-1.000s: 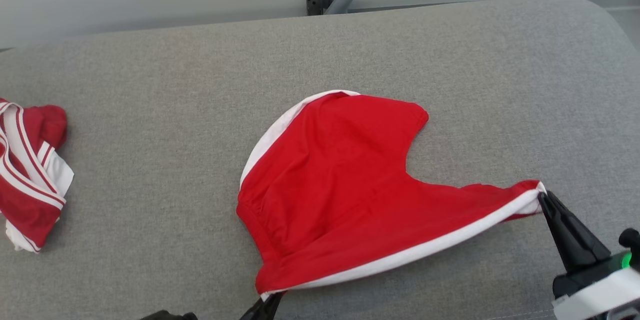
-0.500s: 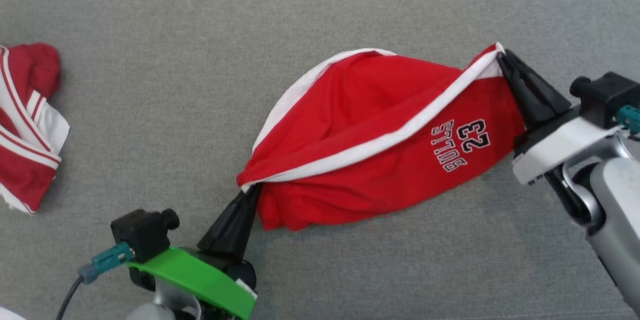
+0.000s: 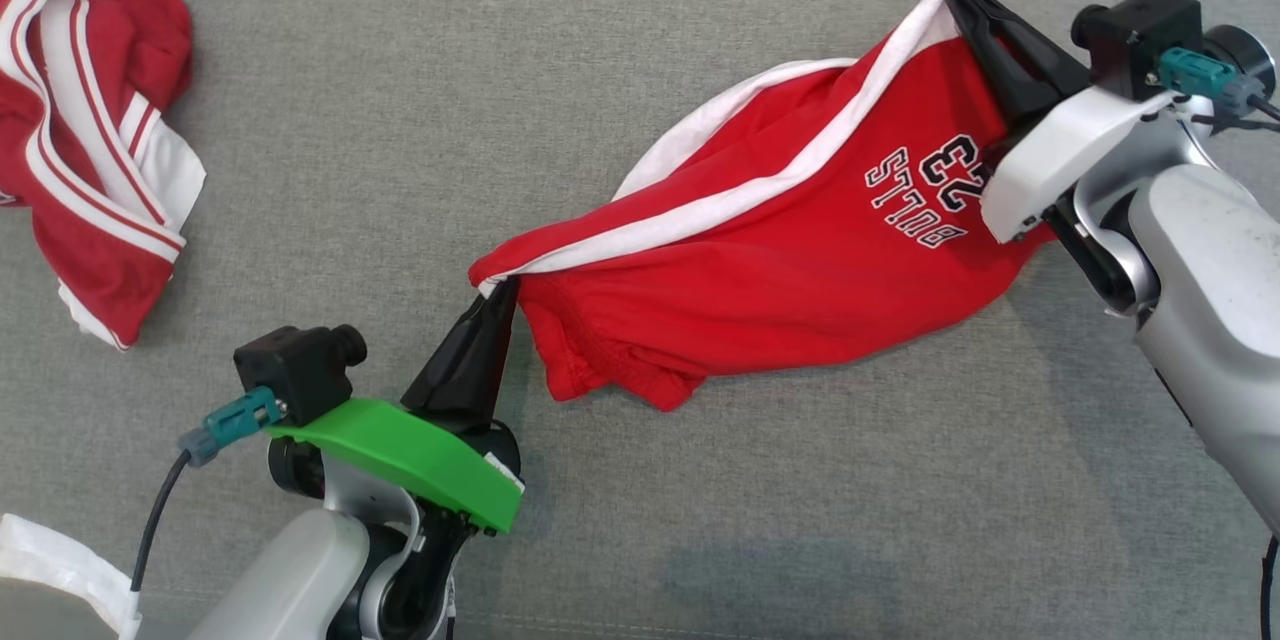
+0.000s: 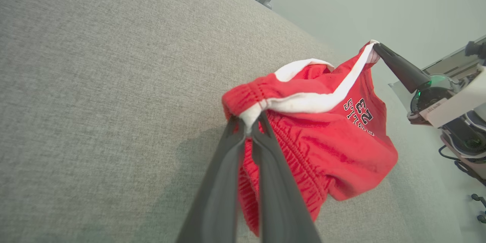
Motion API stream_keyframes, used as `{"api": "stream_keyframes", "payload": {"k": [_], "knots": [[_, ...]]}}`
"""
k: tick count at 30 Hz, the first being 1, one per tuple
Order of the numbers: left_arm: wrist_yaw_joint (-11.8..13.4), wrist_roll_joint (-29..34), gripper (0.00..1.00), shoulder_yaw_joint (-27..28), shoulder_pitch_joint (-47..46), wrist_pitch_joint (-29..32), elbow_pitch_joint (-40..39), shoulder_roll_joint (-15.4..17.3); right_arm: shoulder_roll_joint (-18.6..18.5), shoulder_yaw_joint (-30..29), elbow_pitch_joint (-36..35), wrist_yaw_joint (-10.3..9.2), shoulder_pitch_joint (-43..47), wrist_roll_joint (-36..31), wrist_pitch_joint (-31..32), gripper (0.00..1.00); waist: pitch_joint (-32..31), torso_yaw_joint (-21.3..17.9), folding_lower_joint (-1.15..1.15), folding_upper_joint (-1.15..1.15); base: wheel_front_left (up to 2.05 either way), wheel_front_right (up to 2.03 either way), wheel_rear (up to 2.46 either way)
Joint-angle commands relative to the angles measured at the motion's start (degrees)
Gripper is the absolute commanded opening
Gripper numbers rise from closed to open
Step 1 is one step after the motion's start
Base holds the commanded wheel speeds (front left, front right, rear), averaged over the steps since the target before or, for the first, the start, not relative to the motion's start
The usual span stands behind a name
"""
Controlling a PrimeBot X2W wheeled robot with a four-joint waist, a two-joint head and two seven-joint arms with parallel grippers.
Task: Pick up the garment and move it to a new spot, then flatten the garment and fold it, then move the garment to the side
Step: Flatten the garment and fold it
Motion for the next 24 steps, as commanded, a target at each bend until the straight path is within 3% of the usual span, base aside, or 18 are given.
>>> {"api": "stream_keyframes", "payload": {"k": [1, 8, 9, 10, 11, 12, 18, 24], "knots": [[-0.2, -0.6, 0.0, 0.0, -1.2, 0.2, 0.8, -0.3, 0.0, 0.8, 1.0, -0.1, -1.3, 0.6, -0.6, 0.0, 0.8, 0.9, 0.0, 0.2, 0.0, 0.0, 0.0], [-0.2, -1.2, 0.0, -0.7, -0.7, 0.9, 3.3, -0.9, 0.0, 4.2, 5.4, -0.1, -4.3, 2.4, -3.7, 0.0, 0.3, 1.1, 0.0, 0.2, 0.0, 0.0, 0.0], [0.3, -1.4, 0.01, -0.6, -0.3, 0.9, 3.5, -1.0, -0.1, 4.5, 5.9, -0.1, -4.4, 2.3, -4.3, 0.35, 0.1, 1.0, 0.0, 0.2, 0.0, 0.0, 0.0], [0.5, -1.4, 0.27, -0.5, 0.1, 0.9, 3.6, -1.0, -0.3, 4.8, 6.2, -0.1, -4.4, 2.3, -4.8, 1.0, -0.1, 0.8, 0.0, 0.2, 0.0, 0.0, 0.0], [0.7, -1.4, 0.52, -0.5, 0.6, 0.9, 3.5, -1.0, -0.3, 5.0, 6.5, -0.1, -4.3, 2.5, -5.2, 1.0, -0.3, 0.7, 0.0, 0.2, 0.0, 0.0, 0.0], [1.0, -1.4, 1.0, -0.5, 1.0, 0.9, 3.4, -0.8, -0.5, 4.9, 6.6, -0.1, -4.1, 2.7, -5.7, 1.0, -0.7, 0.5, 0.0, 0.2, 0.0, 0.0, 0.0], [4.2, 0.7, 1.0, 0.2, 5.0, -0.8, 1.3, 2.4, -2.9, 4.4, 4.3, -0.1, -2.0, 5.4, -4.9, 1.0, -3.2, -1.2, 0.0, 0.2, 0.0, 0.0, 0.0], [7.2, 6.2, 1.0, 1.3, 7.6, -6.4, -1.1, 4.5, -7.6, 4.8, 0.9, -0.1, 2.0, 9.7, 3.1, 1.0, -4.6, -1.5, 0.0, 0.2, 0.0, 0.0, 0.0]]}}
